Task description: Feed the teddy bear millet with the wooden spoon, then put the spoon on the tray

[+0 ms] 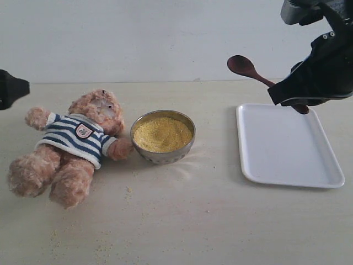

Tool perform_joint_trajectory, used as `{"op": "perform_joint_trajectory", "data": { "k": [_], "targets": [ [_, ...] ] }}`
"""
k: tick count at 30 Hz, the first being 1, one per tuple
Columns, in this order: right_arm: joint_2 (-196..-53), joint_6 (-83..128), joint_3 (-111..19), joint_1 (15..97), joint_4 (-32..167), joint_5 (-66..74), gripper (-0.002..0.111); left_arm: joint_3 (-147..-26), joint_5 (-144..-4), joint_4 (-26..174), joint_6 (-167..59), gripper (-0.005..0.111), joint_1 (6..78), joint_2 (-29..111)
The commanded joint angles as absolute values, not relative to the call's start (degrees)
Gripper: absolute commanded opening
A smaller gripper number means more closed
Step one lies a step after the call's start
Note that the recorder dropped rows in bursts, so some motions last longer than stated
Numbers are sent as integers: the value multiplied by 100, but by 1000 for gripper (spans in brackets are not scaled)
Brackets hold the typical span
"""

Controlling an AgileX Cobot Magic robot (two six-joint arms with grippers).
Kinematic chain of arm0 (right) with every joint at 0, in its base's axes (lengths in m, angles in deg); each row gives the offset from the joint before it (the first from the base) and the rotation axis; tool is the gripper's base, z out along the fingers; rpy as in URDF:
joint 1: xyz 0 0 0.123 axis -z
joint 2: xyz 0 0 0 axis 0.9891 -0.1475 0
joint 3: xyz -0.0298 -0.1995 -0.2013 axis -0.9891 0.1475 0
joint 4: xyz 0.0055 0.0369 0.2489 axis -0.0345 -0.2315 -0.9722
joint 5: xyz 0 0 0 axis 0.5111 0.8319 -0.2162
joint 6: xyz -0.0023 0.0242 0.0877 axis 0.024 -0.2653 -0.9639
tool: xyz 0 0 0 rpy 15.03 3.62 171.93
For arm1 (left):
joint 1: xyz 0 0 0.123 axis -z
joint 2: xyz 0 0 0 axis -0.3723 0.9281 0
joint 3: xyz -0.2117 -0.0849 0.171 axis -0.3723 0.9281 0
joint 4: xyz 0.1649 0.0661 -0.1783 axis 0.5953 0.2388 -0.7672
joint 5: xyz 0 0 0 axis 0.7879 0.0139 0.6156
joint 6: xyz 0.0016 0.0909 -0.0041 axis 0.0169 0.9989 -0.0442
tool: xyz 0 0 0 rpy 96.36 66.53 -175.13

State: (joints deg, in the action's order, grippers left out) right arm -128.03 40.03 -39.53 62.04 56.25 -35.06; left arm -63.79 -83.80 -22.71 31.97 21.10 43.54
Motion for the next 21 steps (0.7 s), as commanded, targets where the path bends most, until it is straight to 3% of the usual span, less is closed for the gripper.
{"op": "perform_joint_trajectory", "data": {
  "k": [1, 2, 3, 14, 21],
  "targets": [
    [-12750, 4048, -3949, 6250, 5596, -3496, 0, -6340, -8033, -2331, 2477, 27, 2100, 3573],
    [-12750, 4048, -3949, 6250, 5596, -3496, 0, -6340, -7947, -2331, 2449, 13, 2100, 3448],
    [-12750, 4048, -3949, 6250, 5596, -3496, 0, -6340, -7836, -2307, 2490, 6, 2100, 3306],
    [-12750, 4048, -3949, 6250, 5582, -3528, 0, -6340, -6899, -1592, 2436, 5, 2100, 2049],
    [-12750, 4048, -3949, 6250, 5482, -3528, 0, -6340, -7155, 4173, 2270, 5, 2100, 1245]
  ]
}}
